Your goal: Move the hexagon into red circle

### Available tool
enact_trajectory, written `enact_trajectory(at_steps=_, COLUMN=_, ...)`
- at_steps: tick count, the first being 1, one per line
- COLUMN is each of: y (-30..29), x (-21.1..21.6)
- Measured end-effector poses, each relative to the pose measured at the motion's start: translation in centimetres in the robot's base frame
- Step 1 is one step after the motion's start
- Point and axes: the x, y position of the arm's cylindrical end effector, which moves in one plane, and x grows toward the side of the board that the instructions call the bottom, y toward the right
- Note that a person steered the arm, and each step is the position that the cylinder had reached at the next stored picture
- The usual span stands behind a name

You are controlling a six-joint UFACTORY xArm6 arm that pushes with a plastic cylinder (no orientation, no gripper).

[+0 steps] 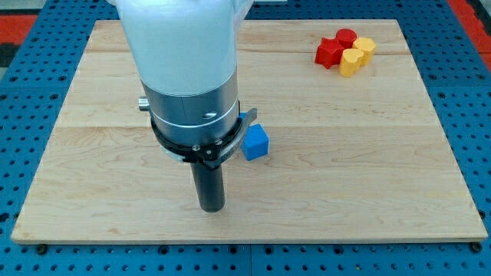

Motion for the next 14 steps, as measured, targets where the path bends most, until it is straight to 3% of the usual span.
enact_trajectory(at_steps=1, y=1.1, x=4.1)
enact_trajectory(at_steps=2, y=1.1, x=4.4)
enact_trajectory(at_steps=4, y=11.0, x=4.2)
enact_trajectory(at_steps=5, y=15.2, x=1.8)
enact_trajectory(at_steps=7, y=16.8, x=-14.8)
enact_trajectory(at_steps=11, y=20.2, x=-15.3)
enact_trajectory(at_steps=13, y=25.6, x=-15.3)
enact_trajectory(at_steps=14, y=28.6, x=-21.3)
